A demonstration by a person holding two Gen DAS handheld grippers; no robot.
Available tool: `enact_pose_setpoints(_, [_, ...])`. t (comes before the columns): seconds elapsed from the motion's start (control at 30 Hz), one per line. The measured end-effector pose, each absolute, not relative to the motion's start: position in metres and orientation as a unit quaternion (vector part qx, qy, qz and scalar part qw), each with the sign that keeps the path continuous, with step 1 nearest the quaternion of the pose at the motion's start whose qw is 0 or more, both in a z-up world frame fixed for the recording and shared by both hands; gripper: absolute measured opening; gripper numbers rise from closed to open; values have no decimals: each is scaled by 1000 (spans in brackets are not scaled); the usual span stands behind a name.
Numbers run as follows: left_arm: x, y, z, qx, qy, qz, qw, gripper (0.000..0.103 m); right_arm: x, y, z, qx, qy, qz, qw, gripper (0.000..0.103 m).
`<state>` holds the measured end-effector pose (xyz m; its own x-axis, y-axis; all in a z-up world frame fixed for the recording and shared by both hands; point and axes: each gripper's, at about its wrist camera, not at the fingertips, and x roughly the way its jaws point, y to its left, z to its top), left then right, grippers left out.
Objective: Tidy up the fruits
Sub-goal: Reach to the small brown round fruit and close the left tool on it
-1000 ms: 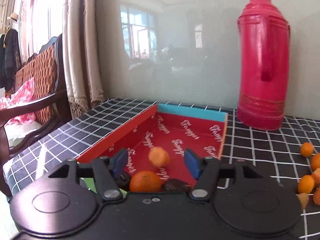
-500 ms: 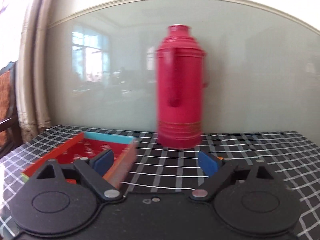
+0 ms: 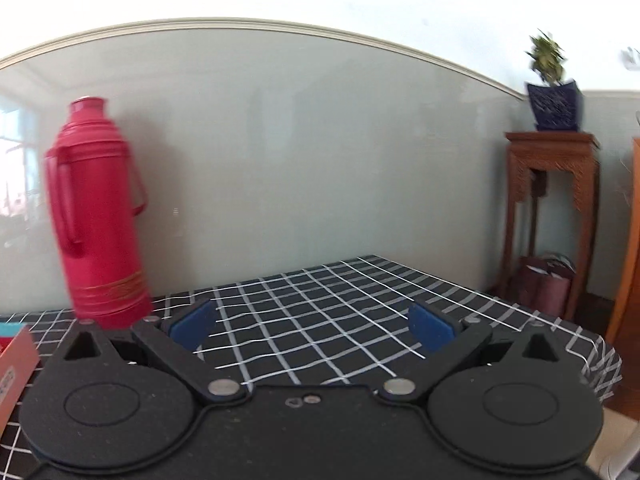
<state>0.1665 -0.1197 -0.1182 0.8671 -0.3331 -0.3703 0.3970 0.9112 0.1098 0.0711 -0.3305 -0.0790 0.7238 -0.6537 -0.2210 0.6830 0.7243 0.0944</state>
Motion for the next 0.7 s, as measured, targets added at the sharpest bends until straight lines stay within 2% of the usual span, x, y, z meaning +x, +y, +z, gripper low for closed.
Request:
enact_pose_setpoints(0.03, [170, -131, -120, 93, 183, -201, 958, 102, 67, -335, -79, 95, 85, -363, 923, 97])
enact_pose_setpoints(0.17, [182, -164, -132, 100, 212, -237, 943, 79, 60, -348, -82, 110, 81, -367, 920, 97])
enact_pose_setpoints(0.27, [188, -181, -140, 107, 223, -245, 937, 70, 55, -349, -84, 113, 86, -364, 921, 97])
enact_pose_setpoints(0.4, [202, -194, -146, 105, 246, -245, 932, 65, 53, -354, -82, 119, 83, -361, 921, 97])
enact_pose_setpoints(0.47, [209, -200, -150, 101, 257, -248, 929, 52, 52, -355, -81, 121, 79, -362, 921, 97])
enact_pose_setpoints(0.7, [225, -203, -159, 81, 297, -247, 919, 31, 53, -356, -82, 128, 82, -357, 922, 97])
